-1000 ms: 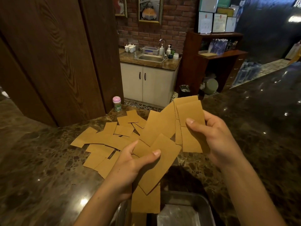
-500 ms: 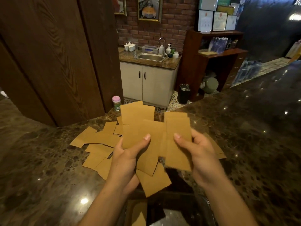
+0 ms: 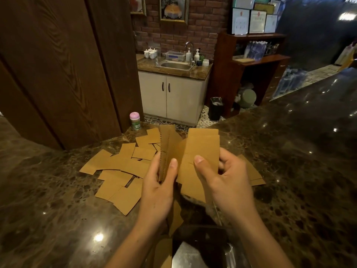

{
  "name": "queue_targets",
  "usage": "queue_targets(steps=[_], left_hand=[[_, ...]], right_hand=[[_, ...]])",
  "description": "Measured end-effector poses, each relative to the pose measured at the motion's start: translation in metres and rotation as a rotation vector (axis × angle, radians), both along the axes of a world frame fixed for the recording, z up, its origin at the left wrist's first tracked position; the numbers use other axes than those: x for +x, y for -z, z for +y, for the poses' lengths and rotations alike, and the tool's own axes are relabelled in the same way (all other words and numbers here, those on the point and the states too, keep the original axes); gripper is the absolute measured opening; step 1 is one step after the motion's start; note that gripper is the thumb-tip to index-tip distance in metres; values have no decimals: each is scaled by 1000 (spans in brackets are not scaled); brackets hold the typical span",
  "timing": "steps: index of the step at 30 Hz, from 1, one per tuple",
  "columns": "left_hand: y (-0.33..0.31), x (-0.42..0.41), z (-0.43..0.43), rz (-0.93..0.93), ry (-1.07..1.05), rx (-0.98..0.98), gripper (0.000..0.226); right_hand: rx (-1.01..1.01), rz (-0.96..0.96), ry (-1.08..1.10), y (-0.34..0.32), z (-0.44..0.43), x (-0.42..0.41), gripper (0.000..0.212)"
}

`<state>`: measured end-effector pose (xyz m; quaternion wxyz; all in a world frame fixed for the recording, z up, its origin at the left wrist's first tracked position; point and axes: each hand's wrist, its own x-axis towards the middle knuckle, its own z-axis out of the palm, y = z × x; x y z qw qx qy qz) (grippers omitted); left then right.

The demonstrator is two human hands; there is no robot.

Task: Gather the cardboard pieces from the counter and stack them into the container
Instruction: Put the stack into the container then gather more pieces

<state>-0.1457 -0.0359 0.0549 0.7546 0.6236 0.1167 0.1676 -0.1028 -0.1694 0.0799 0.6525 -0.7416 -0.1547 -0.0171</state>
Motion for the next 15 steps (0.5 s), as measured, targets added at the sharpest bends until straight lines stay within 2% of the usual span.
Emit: queue_targets(steps=[2,5,8,11,15], left_hand=[[-1,0,-1,10,54,-99,34],[-2,-4,0,40,141,-225,35],[-3,-6,4,69,126,-320,28],[-1,-6,10,76,114,-304,27],[-3,-5,12,47,84,-278,33]], right_hand=[[38,44,-46,-2,3,-4,19],[85,160,-98,-3,4,1,20],[192,290,-119,-4,0,10,23],[172,268,-59,-7,-9,19,25],[42,232,-145,-18,-20,31,24]])
